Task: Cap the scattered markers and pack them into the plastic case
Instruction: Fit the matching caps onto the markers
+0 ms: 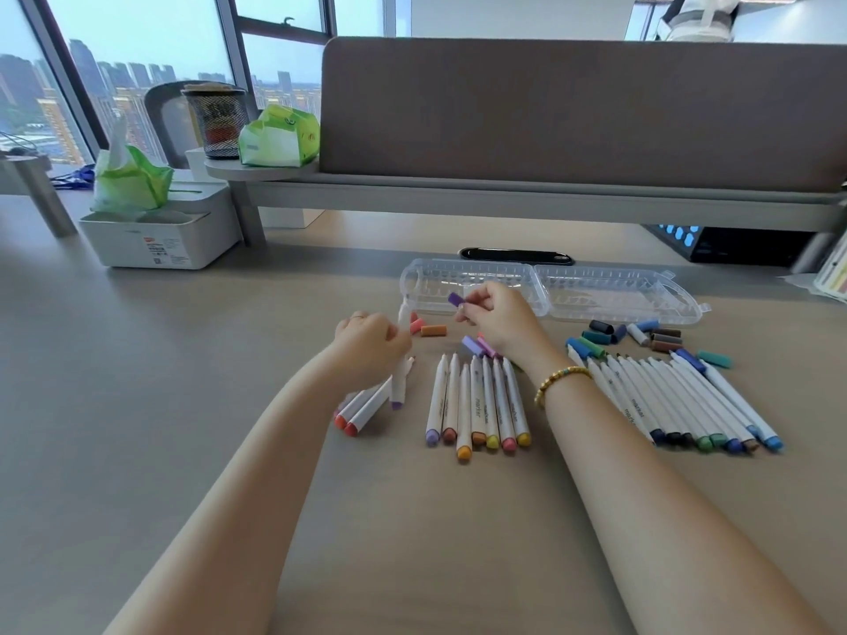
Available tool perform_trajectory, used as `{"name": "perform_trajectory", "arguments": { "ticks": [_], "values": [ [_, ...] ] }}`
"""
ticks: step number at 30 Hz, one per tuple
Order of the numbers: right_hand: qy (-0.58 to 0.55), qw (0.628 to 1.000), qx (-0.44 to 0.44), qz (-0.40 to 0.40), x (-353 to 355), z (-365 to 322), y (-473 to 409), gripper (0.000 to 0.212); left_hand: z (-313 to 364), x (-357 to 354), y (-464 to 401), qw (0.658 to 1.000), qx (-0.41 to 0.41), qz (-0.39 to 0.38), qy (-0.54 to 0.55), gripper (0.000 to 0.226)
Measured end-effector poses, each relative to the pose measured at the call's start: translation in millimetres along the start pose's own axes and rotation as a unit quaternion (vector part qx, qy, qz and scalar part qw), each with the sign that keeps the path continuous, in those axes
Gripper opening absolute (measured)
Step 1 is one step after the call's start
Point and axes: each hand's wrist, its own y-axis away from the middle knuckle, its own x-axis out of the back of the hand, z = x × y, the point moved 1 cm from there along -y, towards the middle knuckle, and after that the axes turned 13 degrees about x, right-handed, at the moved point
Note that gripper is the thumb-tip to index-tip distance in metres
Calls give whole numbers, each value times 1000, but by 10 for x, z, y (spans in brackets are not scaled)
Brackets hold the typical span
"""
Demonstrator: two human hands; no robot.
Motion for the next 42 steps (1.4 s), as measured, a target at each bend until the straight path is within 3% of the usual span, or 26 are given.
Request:
{"name": "perform_trajectory", "arguments": {
  "ticks": [2, 4, 6, 14, 20, 28, 35, 42],
  "values": [
    [-77, 997, 1, 7, 57, -39, 24, 12, 15, 24, -20, 990, 19, -24, 141, 25],
    [-146, 989, -6, 15, 85, -53, 41, 15, 58, 51, 28, 944, 48, -97, 310, 21],
    [-213, 977, -18, 23, 93, -39, 36, 16, 74, 44, 76, 909, 59, -158, 380, 20],
    [-262, 965, -11, 22, 83, 17, 26, 23, -26, -40, 35, 928, 66, -185, 316, 22],
    [-280, 959, -6, 49, 102, -2, 18, 25, -67, -23, 5, 923, 52, -190, 329, 26],
    [-219, 975, 23, 13, 34, -130, 45, 22, -71, -2, 8, 917, 50, -200, 342, 26],
    [-167, 985, 30, 26, -124, -162, 56, 25, -10, -85, -18, 956, 50, -78, 277, 31],
    [-150, 985, 72, 41, -106, -300, 16, 28, -25, 24, -41, 953, 33, -50, 296, 30]
  ]
}}
